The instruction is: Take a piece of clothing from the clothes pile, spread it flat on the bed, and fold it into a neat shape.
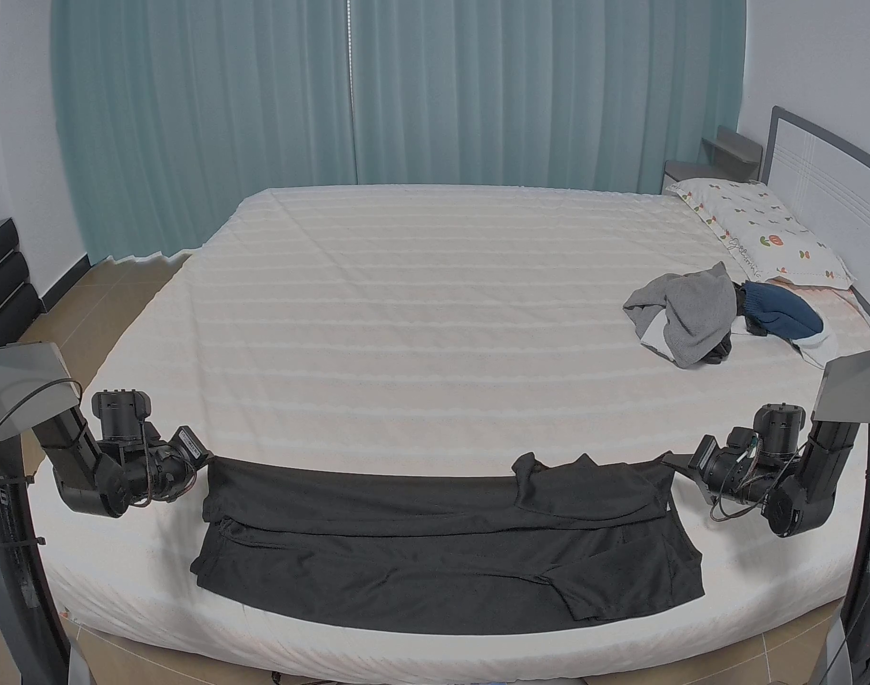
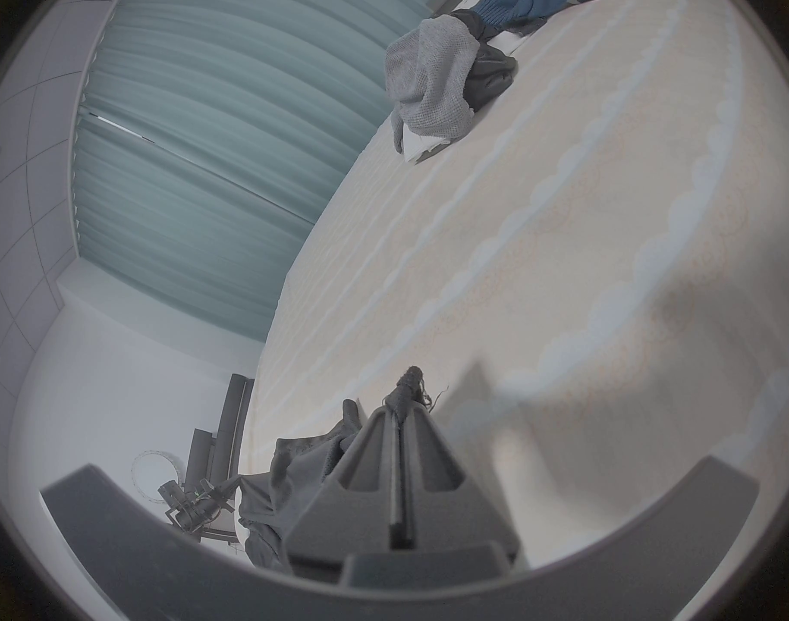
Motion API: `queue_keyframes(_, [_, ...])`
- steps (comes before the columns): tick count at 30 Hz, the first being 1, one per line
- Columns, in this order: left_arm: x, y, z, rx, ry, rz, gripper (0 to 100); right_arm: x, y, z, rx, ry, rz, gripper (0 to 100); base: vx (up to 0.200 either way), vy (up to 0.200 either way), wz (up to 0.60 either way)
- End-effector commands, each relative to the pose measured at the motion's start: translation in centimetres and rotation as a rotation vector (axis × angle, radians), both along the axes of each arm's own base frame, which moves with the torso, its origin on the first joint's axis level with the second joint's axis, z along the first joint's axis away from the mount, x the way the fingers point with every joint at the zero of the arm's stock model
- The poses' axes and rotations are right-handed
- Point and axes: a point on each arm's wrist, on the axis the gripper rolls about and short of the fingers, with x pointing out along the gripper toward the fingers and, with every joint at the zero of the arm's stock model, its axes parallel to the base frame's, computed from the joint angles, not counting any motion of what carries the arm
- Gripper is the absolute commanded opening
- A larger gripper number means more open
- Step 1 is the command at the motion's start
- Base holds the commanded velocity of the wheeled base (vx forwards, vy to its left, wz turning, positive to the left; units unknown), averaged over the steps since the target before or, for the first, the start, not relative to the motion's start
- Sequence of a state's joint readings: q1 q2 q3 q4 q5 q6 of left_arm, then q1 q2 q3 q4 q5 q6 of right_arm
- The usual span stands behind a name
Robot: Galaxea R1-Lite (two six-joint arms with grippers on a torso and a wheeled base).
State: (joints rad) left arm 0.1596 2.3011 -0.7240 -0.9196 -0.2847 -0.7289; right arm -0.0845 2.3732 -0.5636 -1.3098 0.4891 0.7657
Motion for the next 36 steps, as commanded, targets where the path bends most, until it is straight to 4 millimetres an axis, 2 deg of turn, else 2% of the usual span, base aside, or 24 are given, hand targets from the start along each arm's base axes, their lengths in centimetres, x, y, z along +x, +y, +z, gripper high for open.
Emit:
queue_keyframes(1, [0.1, 0.0, -0.3, 0.000, 0.007, -0.001, 0, 0.1, 0.1, -0.3, 0.000, 0.005, 0.004, 0, 0.000, 0.000, 0.00])
queue_keyframes(8, [0.1, -0.1, -0.4, 0.004, 0.010, -0.006, 0, 0.1, 0.2, -0.4, -0.001, 0.008, 0.005, 0, 0.000, 0.000, 0.00])
queue_keyframes(9, [0.1, -0.1, -0.4, 0.004, 0.012, -0.006, 100, 0.1, 0.2, -0.4, -0.001, 0.009, 0.005, 0, 0.000, 0.000, 0.00])
queue_keyframes(11, [0.1, -0.1, -0.4, 0.004, 0.012, -0.006, 100, 0.1, 0.2, -0.4, 0.000, 0.008, 0.007, 0, 0.000, 0.000, 0.00])
queue_keyframes(12, [0.1, -0.1, -0.4, 0.004, 0.012, -0.006, 100, 0.1, 0.3, -0.4, 0.000, 0.009, 0.007, 100, 0.000, 0.000, 0.00])
queue_keyframes(17, [0.1, -0.1, -0.4, 0.003, 0.010, -0.007, 100, -0.1, 0.3, -0.2, 0.002, 0.008, 0.009, 100, 0.000, 0.000, 0.00])
queue_keyframes(24, [-0.7, -0.1, 0.1, -0.008, 0.021, 0.002, 100, -1.7, 0.4, 2.4, 0.042, -0.003, -0.014, 100, 0.000, 0.000, 0.00])
queue_keyframes(25, [-1.9, -0.3, 1.4, -0.007, 0.012, 0.001, 100, -2.5, 0.5, 3.7, 0.061, -0.006, -0.022, 100, 0.000, 0.000, 0.00])
queue_keyframes(28, [-3.9, -0.9, 2.8, -0.010, 0.013, -0.012, 100, -3.6, 1.3, 4.4, 0.059, 0.000, -0.006, 100, 0.000, 0.000, 0.00])
queue_keyframes(32, [-5.7, -2.5, 3.8, -0.005, 0.022, -0.050, 100, -4.5, 2.8, 4.8, 0.050, 0.009, 0.017, 100, 0.000, 0.000, 0.00])
queue_keyframes(36, [-7.1, -3.1, 4.3, -0.003, 0.056, -0.067, 100, -5.6, 4.1, 5.3, 0.020, 0.015, 0.008, 100, 0.000, 0.000, 0.00])
